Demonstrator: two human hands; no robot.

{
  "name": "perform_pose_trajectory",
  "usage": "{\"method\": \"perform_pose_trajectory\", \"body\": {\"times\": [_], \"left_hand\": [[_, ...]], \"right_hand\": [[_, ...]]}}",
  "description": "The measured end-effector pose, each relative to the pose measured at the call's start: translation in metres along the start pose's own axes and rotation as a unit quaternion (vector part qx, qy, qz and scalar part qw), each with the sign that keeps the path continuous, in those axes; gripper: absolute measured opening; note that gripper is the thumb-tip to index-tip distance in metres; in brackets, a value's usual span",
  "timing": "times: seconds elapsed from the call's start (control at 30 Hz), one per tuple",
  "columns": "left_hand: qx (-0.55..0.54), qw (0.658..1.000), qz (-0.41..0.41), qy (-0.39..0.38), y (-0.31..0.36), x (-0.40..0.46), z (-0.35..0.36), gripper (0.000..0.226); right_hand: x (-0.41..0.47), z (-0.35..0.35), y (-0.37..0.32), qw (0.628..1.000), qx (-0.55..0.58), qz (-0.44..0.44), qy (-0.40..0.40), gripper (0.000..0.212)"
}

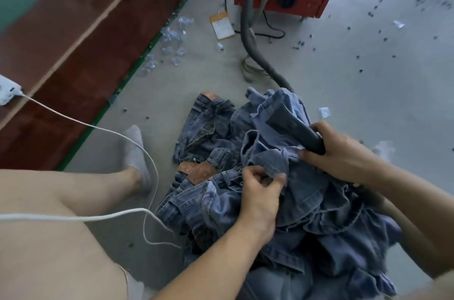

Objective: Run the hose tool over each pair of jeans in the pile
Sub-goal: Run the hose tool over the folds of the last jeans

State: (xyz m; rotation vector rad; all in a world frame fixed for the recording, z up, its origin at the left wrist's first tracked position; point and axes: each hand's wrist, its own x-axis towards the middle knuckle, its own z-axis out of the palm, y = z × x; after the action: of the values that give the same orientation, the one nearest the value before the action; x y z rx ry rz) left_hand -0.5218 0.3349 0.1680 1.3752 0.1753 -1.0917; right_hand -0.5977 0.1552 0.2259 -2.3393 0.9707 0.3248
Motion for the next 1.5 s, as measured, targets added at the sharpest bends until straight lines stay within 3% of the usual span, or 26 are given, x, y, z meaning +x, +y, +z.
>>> {"method": "perform_pose_trajectory", "body": {"times": [0.1, 0.2, 0.33, 0.57, 0.87, 1.0, 1.13, 1.3, 1.4, 1.5], "left_hand": [[-0.136, 0.988, -0.054, -0.049, 0.012, 0.011, -0.015, 0.041], [-0.194, 0.969, -0.097, -0.117, 0.024, 0.014, -0.025, 0.027], [-0.23, 0.962, -0.114, -0.087, 0.03, 0.026, -0.029, 0.031], [-0.28, 0.952, -0.102, -0.069, 0.048, 0.051, -0.04, 0.019], [-0.206, 0.963, -0.084, -0.152, 0.053, 0.05, -0.044, 0.016], [-0.193, 0.952, -0.095, -0.218, 0.057, 0.049, -0.047, 0.044], [-0.161, 0.941, -0.109, -0.278, 0.065, 0.05, -0.048, 0.056], [-0.143, 0.947, -0.113, -0.265, 0.064, 0.046, -0.047, 0.054], [-0.147, 0.95, -0.117, -0.251, 0.062, 0.048, -0.049, 0.055], [-0.125, 0.953, -0.121, -0.248, 0.062, 0.05, -0.048, 0.059]], "right_hand": [[-0.009, 0.008, 0.007, 1.0, 0.015, -0.005, -0.005, 0.042], [-0.013, 0.003, 0.009, 0.999, 0.024, -0.03, -0.014, 0.047], [-0.016, -0.02, 0.008, 0.996, -0.005, -0.088, -0.022, 0.037], [-0.016, -0.032, 0.012, 0.987, -0.042, -0.146, -0.06, 0.033], [-0.018, -0.035, -0.017, 0.972, -0.069, -0.211, -0.077, 0.05], [-0.019, -0.059, -0.015, 0.981, -0.047, -0.184, -0.039, 0.043], [-0.019, -0.076, -0.002, 0.989, -0.055, -0.133, -0.017, 0.041], [-0.018, -0.063, -0.026, 0.979, -0.073, -0.162, -0.102, 0.028], [-0.015, -0.065, -0.031, 0.984, -0.065, -0.151, -0.069, 0.026], [-0.02, -0.075, -0.021, 0.99, -0.069, -0.124, -0.026, 0.037]]}}
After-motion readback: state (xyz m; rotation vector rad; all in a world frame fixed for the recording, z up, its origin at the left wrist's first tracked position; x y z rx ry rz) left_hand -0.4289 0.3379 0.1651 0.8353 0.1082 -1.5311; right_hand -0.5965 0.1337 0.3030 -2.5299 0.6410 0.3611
